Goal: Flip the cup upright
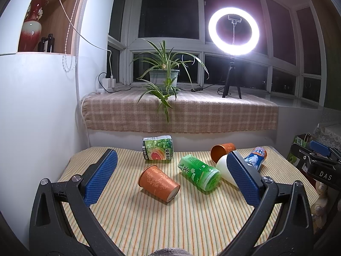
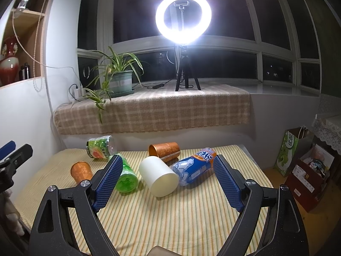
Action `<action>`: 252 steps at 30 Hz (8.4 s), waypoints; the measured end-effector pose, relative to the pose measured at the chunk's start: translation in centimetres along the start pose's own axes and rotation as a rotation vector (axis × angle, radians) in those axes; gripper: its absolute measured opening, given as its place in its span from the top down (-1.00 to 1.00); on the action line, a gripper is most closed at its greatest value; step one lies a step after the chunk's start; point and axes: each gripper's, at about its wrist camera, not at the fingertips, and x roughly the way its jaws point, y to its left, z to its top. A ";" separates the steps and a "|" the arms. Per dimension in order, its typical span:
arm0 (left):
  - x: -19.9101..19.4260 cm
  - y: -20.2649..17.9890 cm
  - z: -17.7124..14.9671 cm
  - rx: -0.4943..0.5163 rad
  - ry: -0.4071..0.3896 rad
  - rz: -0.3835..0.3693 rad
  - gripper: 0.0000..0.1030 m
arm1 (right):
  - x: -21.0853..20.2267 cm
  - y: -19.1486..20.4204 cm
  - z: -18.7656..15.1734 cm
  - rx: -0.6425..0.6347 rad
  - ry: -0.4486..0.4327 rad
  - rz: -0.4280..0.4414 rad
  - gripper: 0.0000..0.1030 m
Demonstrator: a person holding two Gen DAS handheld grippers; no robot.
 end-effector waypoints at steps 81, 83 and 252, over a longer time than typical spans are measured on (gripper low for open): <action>-0.3 8.6 -5.1 -0.104 0.166 0.155 -1.00 | 29.0 15.0 -2.6 -0.501 0.852 0.392 -0.38; -0.3 8.6 -5.1 -0.104 0.166 0.155 -1.00 | 29.2 15.3 -3.0 -0.511 0.858 0.387 -0.33; 11.5 -6.4 -6.6 0.069 0.449 -0.303 -0.14 | 3.7 -6.6 -7.1 0.343 0.474 0.172 -0.39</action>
